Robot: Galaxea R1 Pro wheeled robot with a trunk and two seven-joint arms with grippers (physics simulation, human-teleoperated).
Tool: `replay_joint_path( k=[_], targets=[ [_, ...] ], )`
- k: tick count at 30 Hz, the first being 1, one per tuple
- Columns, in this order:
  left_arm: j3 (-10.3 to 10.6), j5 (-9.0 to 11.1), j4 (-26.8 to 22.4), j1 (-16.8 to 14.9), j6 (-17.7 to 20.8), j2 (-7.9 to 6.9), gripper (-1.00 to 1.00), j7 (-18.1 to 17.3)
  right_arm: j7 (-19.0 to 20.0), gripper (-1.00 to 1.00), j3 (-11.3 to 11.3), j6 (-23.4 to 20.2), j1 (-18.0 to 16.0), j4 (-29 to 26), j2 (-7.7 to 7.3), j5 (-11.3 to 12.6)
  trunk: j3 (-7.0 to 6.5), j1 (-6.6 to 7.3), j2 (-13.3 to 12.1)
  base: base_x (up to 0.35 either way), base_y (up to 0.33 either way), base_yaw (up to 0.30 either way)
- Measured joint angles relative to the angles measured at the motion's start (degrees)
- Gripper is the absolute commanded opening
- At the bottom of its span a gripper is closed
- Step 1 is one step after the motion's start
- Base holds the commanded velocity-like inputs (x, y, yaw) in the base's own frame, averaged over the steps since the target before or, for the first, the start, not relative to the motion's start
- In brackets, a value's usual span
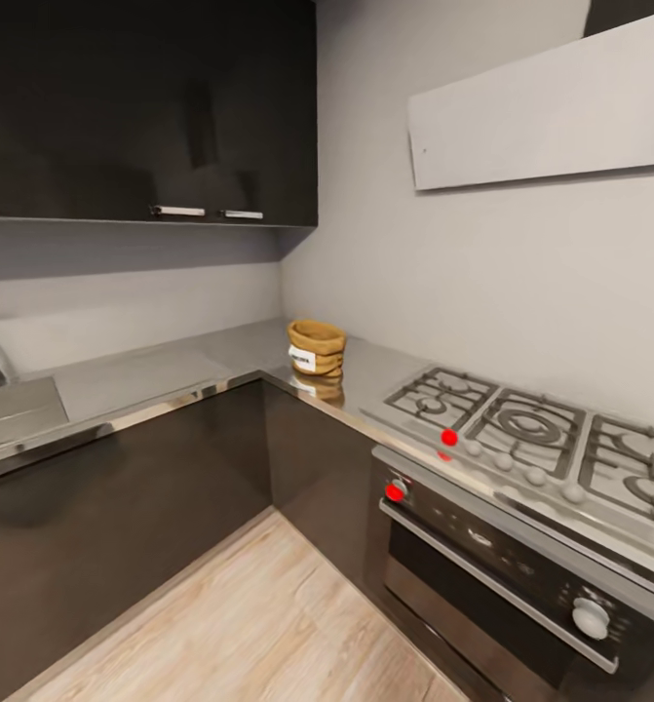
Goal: In the kitchen, take the popcorn bag from the countertop, put it into the microwave, and heat it until the popcorn is cooked so the cooked popcorn ends up inside the bag.
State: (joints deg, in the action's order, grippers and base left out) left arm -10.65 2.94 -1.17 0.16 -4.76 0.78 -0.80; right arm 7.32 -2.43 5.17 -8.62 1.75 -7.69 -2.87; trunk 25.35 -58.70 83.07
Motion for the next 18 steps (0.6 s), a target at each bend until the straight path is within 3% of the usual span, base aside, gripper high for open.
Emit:
replay_joint_path(
  k=[18],
  targets=[
    [0.0,-0.03,0.0,0.0,0.0,0.0,1.0,0.0,0.0,1.0,0.0,0.0,-0.01,0.02,0.06,0.0,0.0,0.0,0.0,0.3,0.213,0.0]
  ],
)
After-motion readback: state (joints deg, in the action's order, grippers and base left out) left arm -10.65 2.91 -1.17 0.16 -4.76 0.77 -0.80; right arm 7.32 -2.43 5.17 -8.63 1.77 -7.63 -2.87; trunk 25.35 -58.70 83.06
